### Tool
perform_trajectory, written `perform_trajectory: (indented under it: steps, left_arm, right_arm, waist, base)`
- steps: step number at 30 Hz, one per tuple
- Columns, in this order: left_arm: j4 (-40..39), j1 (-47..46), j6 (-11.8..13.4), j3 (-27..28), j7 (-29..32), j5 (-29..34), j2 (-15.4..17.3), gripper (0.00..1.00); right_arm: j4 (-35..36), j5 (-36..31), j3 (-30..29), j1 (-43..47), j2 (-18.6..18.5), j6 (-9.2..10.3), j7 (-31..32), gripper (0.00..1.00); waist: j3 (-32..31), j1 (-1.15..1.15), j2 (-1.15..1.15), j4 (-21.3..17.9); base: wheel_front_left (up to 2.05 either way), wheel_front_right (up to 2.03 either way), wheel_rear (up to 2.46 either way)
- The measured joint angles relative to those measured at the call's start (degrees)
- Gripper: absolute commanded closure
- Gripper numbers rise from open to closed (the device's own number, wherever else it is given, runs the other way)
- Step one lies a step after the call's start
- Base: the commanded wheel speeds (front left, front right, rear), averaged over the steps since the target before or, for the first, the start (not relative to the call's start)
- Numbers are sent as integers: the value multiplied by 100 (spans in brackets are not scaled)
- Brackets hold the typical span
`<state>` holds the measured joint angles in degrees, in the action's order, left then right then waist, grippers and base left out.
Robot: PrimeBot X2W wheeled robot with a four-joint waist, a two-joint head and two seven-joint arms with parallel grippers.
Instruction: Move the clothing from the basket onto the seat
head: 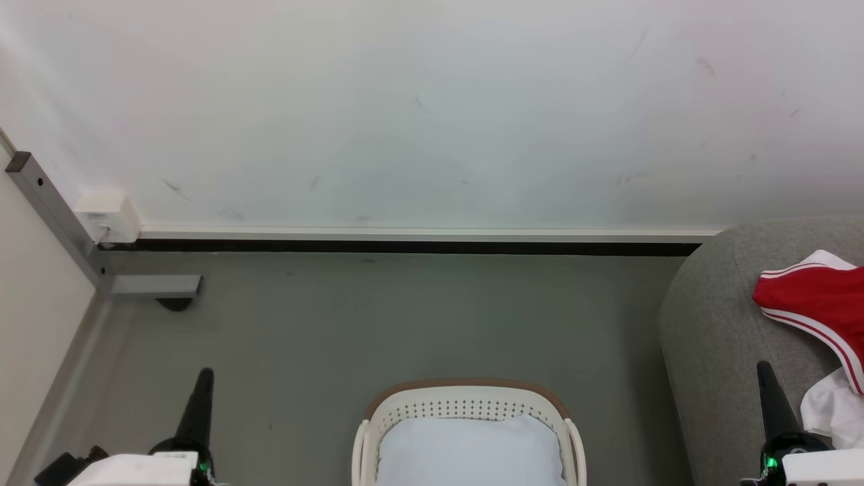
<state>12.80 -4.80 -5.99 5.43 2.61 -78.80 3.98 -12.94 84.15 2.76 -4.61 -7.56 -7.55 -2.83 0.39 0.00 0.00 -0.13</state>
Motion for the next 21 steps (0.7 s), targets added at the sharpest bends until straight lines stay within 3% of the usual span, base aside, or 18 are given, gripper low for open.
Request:
perform_trajectory:
  steps: [21]
  left_arm:
    - [-26,-80,18,70,243,-821,-75,100]
  right_arm:
    - [-33,943,-42,-109,-108,0,152,100]
  waist:
    - [-25,0,0,7]
  base:
    - [0,0,0]
